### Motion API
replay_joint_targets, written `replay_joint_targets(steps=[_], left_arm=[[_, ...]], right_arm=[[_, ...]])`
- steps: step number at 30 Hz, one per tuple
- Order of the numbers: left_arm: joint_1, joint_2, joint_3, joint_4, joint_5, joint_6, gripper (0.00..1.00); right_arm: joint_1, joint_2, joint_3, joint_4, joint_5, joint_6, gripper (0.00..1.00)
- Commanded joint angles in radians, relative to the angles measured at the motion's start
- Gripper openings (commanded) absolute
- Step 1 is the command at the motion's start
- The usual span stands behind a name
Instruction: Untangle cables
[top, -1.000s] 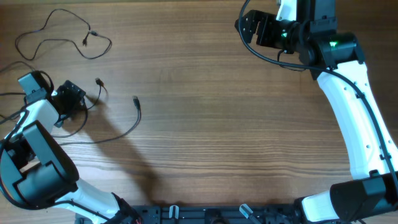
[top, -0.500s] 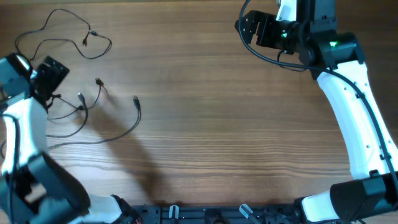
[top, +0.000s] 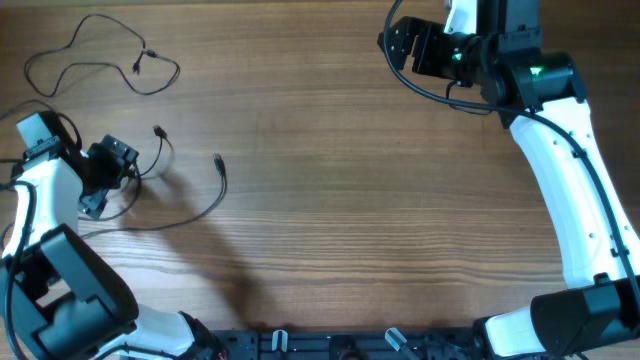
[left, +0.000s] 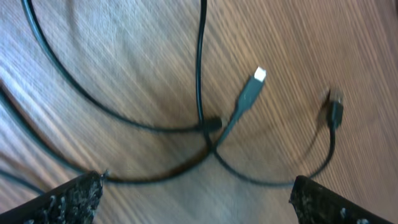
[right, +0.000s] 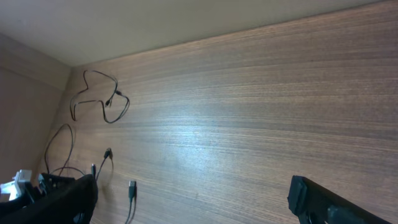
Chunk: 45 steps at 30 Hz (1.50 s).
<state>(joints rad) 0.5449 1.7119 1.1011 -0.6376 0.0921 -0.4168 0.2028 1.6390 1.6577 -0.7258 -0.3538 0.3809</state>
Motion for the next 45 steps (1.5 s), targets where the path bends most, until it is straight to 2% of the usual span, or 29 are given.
replay_joint_targets(steps=[1, 3, 8, 10, 11, 12, 15, 17, 18, 19, 20, 22, 24, 26, 28, 29, 31, 32, 33, 35, 37, 38, 39, 41, 45], left_arm=[[-0.003, 0.06, -0.005, 0.079, -0.069, -0.035, 0.94], [-0.003, 0.093, -0.005, 0.099, -0.071, -0.076, 0.88], [-0.005, 0.194, -0.005, 0.134, -0.063, -0.119, 0.86], [-0.005, 0.2, -0.005, 0.181, -0.026, -0.118, 0.78], [-0.005, 0.2, -0.005, 0.214, 0.019, -0.115, 0.72], [-0.005, 0.2, -0.005, 0.269, 0.108, -0.115, 0.62], [-0.005, 0.2, -0.004, 0.36, 0.239, -0.116, 0.45], [-0.005, 0.2, -0.005, 0.385, 0.248, -0.141, 0.33], [-0.005, 0.2, -0.005, 0.396, 0.248, -0.153, 0.24], [-0.005, 0.2, -0.005, 0.411, 0.249, -0.162, 0.1], [-0.005, 0.2, -0.005, 0.428, 0.257, -0.165, 0.04], [-0.005, 0.2, -0.004, 0.484, 0.315, -0.166, 0.04], [-0.003, 0.198, 0.003, 0.617, 0.51, -0.186, 0.04], [-0.004, 0.196, 0.013, 0.733, 0.621, -0.293, 0.04], [-0.003, 0.194, 0.023, 0.847, 0.67, -0.438, 0.04], [-0.004, 0.194, 0.028, 0.935, 0.678, -0.527, 0.04], [-0.004, 0.194, 0.028, 1.0, 0.67, -0.583, 0.14], [-0.005, 0.194, 0.028, 0.976, 0.666, -0.582, 0.2], [-0.01, 0.194, 0.028, 0.916, 0.647, -0.562, 0.22], [-0.019, 0.194, 0.028, 0.794, 0.581, -0.472, 0.28], [-0.042, 0.195, 0.028, 0.637, 0.468, -0.357, 0.56], [-0.052, 0.195, 0.028, 0.593, 0.439, -0.321, 0.73], [-0.068, 0.195, 0.028, 0.558, 0.422, -0.262, 0.96], [-0.09, 0.196, 0.028, 0.538, 0.423, -0.199, 1.0], [-0.129, 0.195, 0.028, 0.443, 0.456, -0.192, 1.0]], right_arm=[[0.002, 0.007, 0.003, 0.0, 0.018, -0.012, 1.0], [0.002, 0.007, 0.003, -0.001, 0.018, -0.013, 1.0], [0.002, 0.007, 0.003, -0.008, 0.018, -0.014, 1.0], [0.002, 0.007, 0.003, -0.008, 0.018, -0.014, 0.99], [0.002, 0.007, 0.003, -0.008, 0.018, -0.013, 1.0], [0.002, 0.007, 0.003, -0.008, 0.018, -0.014, 1.0], [0.002, 0.007, 0.003, -0.011, 0.018, -0.013, 1.0], [0.002, 0.007, 0.003, -0.014, 0.018, -0.014, 1.0], [0.002, 0.007, 0.003, -0.016, 0.018, -0.014, 1.0], [0.002, 0.007, 0.003, -0.016, 0.018, -0.013, 1.0], [0.002, 0.007, 0.003, -0.016, 0.018, -0.013, 1.0], [0.002, 0.007, 0.003, -0.016, 0.018, -0.013, 1.0], [0.002, 0.007, 0.003, -0.021, 0.018, -0.013, 1.0], [0.002, 0.007, 0.003, -0.026, 0.018, -0.014, 1.0], [0.002, 0.007, 0.003, -0.032, 0.018, -0.014, 1.0], [0.002, 0.007, 0.003, -0.036, 0.018, -0.014, 1.0], [0.002, 0.007, 0.003, -0.042, 0.018, -0.014, 1.0], [0.002, 0.007, 0.003, -0.041, 0.018, -0.014, 1.0], [0.002, 0.007, 0.003, -0.039, 0.019, -0.014, 1.0], [0.002, 0.007, 0.003, -0.034, 0.019, -0.014, 1.0], [0.002, 0.007, 0.003, -0.034, 0.019, -0.014, 1.0], [0.002, 0.007, 0.003, -0.034, 0.019, -0.013, 1.0], [0.002, 0.008, 0.003, -0.034, 0.018, -0.013, 1.0], [0.002, 0.008, 0.003, -0.034, 0.018, -0.013, 1.0], [0.002, 0.008, 0.003, -0.046, 0.018, -0.013, 1.0]])
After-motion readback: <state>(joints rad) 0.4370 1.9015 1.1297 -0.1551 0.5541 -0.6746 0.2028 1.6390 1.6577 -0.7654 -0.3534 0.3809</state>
